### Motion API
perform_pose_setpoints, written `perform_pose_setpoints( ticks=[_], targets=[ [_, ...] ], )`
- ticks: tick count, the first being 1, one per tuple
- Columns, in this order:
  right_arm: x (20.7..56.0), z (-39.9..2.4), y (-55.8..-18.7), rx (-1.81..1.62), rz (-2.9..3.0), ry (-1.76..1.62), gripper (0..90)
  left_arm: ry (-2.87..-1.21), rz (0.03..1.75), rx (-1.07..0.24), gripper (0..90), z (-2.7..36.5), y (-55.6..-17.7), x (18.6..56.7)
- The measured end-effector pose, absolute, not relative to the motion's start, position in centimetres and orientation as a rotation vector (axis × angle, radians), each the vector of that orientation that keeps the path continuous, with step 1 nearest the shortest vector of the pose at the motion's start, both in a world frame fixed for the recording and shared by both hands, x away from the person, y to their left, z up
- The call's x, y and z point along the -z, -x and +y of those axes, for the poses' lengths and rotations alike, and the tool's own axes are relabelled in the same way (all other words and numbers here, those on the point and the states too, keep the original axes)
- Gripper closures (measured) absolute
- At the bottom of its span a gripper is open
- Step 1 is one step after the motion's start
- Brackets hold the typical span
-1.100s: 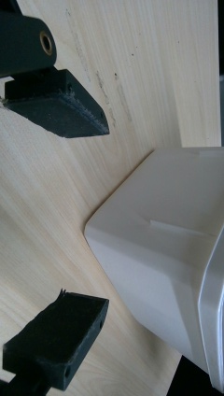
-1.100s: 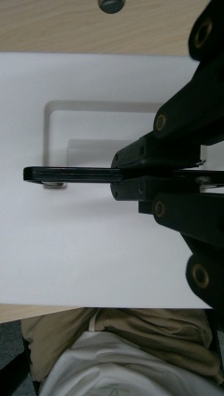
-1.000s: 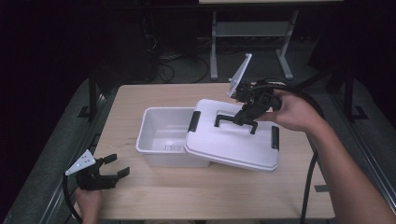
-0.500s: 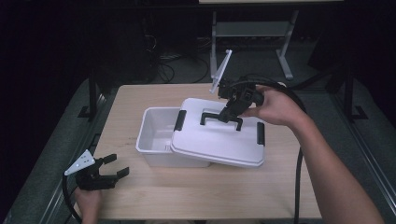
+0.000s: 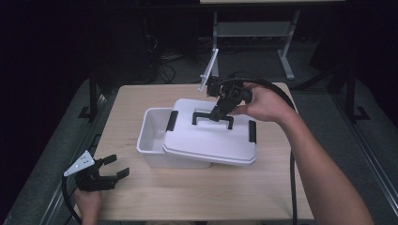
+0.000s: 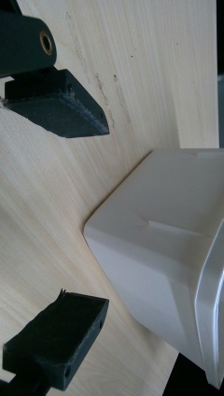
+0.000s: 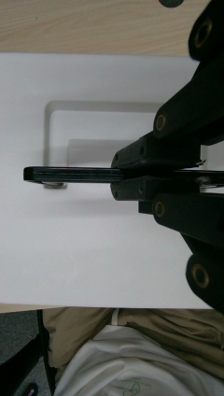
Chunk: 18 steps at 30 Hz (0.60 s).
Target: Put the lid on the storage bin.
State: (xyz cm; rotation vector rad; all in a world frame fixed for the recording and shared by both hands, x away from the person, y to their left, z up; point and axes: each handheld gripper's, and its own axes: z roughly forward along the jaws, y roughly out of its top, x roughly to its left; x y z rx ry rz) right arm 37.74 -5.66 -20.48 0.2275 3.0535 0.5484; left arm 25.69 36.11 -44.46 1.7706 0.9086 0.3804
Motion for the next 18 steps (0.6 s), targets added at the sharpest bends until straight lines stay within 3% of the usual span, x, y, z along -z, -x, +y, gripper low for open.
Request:
perform_pose_setpoints(
  ticks=[18],
  targets=[
    [20.1,-2.0,-38.7,-0.547,3.061,-0.15,84.6,-1.769,0.907,-0.381,13.4,36.2,-25.4,44.4]
  ],
)
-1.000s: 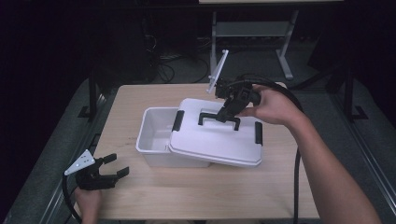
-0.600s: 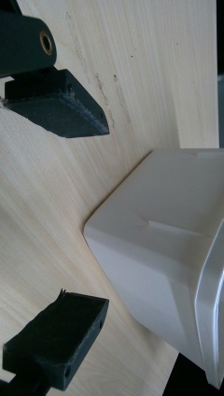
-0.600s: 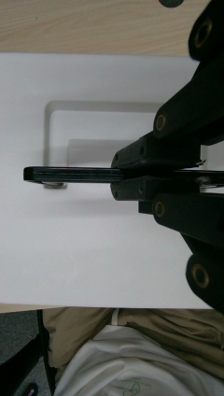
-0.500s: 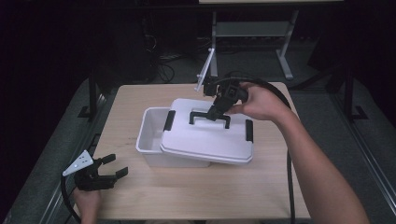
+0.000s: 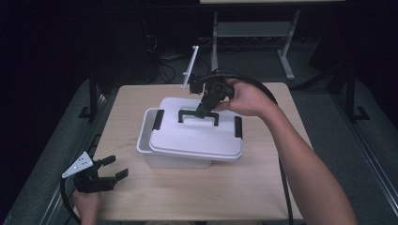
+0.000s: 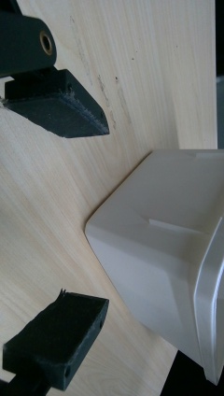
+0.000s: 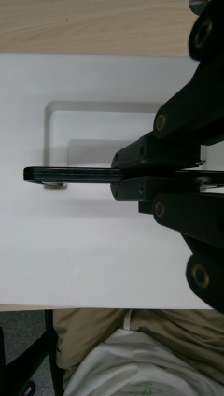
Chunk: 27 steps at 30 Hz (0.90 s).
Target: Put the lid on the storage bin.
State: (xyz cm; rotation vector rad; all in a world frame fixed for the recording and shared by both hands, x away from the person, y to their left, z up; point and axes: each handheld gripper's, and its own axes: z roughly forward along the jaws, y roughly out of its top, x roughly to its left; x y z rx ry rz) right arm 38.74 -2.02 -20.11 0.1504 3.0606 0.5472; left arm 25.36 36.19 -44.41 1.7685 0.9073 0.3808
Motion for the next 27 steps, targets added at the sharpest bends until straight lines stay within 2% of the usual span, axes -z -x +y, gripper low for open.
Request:
perform_pose_setpoints(
  ticks=[27],
  targets=[
    [22.8,3.2,-42.1,-0.545,3.115,-0.057,84.6,-1.753,0.91,-0.379,13.4,36.5,-25.3,44.4]
  ],
)
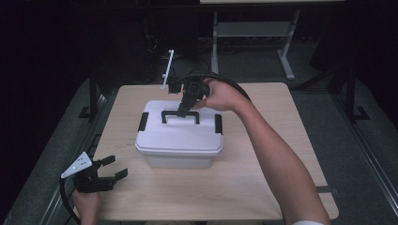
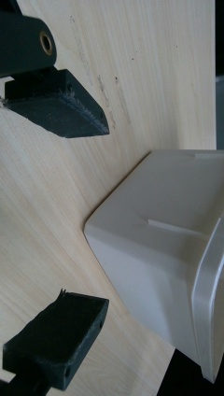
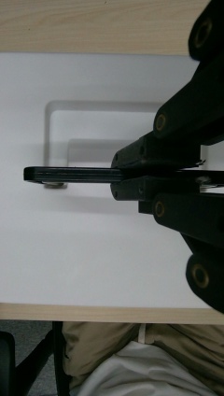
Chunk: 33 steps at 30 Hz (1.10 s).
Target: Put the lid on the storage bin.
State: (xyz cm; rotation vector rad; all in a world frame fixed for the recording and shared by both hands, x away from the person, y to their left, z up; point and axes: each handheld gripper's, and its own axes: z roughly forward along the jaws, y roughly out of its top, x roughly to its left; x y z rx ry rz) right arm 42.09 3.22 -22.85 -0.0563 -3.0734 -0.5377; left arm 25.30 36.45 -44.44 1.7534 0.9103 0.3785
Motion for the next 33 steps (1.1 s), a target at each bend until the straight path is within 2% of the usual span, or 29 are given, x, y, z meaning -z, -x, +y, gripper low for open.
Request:
perform_pose_setpoints(
  ticks=[33],
  targets=[
    [25.7,5.1,-44.6,0.488,-3.05,0.061,84.6,-1.746,0.903,-0.382,13.4,36.5,-25.3,44.4]
  ],
)
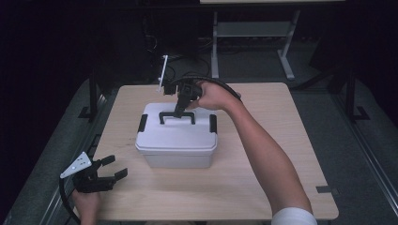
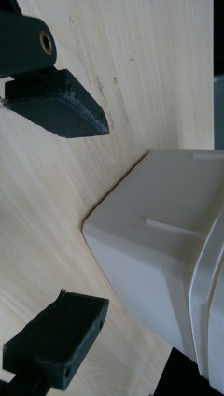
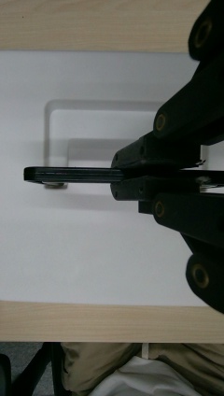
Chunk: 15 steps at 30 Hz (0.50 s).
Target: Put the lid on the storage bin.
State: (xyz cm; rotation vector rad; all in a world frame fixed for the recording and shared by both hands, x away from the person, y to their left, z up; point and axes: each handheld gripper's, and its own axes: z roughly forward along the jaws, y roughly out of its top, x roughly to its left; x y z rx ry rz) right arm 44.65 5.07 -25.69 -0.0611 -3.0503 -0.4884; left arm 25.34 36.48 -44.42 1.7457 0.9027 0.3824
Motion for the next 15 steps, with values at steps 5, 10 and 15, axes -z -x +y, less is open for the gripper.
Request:
perform_pose_setpoints(
  ticks=[5,10,15],
  targets=[
    [25.77,5.12,-44.72,0.495,-3.049,0.059,84.6,-1.745,0.902,-0.382,13.4,36.48,-25.33,44.41],
    [25.84,5.13,-44.8,0.501,-3.044,0.06,84.5,-1.745,0.901,-0.382,13.4,36.43,-25.33,44.41],
    [25.93,5.23,-44.76,0.507,-3.041,0.062,84.5,-1.745,0.902,-0.38,13.4,36.4,-25.33,44.4]
  ],
)
